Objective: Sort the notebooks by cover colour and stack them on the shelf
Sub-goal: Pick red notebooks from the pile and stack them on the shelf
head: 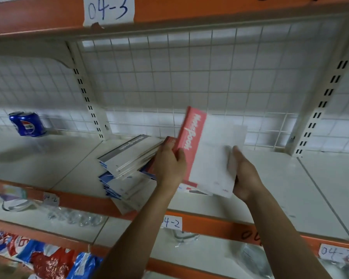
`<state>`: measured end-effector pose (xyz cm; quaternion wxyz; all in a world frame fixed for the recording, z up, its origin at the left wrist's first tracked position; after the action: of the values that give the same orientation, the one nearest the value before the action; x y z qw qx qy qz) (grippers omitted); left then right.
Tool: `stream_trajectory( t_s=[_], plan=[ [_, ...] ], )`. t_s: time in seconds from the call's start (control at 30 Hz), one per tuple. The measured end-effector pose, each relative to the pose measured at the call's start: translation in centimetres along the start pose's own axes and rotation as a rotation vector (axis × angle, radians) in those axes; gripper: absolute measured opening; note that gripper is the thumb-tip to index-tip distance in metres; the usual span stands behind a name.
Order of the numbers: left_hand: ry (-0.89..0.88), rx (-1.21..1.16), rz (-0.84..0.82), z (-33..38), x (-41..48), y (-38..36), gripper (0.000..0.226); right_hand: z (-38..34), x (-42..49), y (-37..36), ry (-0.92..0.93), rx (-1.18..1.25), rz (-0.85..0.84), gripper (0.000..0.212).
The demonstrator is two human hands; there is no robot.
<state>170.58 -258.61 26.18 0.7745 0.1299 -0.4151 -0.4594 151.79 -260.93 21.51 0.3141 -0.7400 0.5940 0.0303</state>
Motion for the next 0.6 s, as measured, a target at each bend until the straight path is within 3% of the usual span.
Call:
stream_trajectory(
  t_s=[0.07, 0.17, 0.23, 0.3, 0.37, 0.6],
  plan=[
    [-0.049, 0.081, -0.121, -0.3, -0.9, -2.1, 0.032, -0.1, 0.1, 0.1, -0.007, -0.001, 0.019, 0.037],
    [-0.121, 0.172, -0.139, -1.3, -0.9, -2.2, 0.039, -0.6, -0.1, 0.2, 0.059, -0.173, 0.043, 0.022],
    [-0.045, 0.482, -0.126, -3.4, -0.2, -0.6, 0.047, -0.6, -0.1, 0.6, 0.056, -0.208, 0.060, 0.026],
    [0.095, 0.693, -0.258, -5.3, -0.1, 0.0, 0.062, -0.5, -0.1, 0.9, 0.039, -0.219, 0.062, 0.028],
    [0.137, 0.710, -0.335, -6.1, -0.1, -0.3, 0.070, -0.2, 0.0, 1.0, 0.014, -0.218, 0.071, 0.028],
    [0.067, 0.678, -0.214, -3.4, 1.7, 1.7, 0.058, 0.2, 0.0, 1.6, -0.015, -0.205, 0.084, 0.029]
  ],
)
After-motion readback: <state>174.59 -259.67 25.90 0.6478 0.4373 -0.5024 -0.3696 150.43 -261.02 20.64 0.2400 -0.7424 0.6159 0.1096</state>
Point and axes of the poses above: each hand's wrist, its own x-axis towards the middle knuckle, its own y-axis out of the back of the hand, z = x × y, the point moved 8 cm from there along x, towards the middle knuckle, and after that the axes turned 15 degrees about -y, right-handed, at the moved point
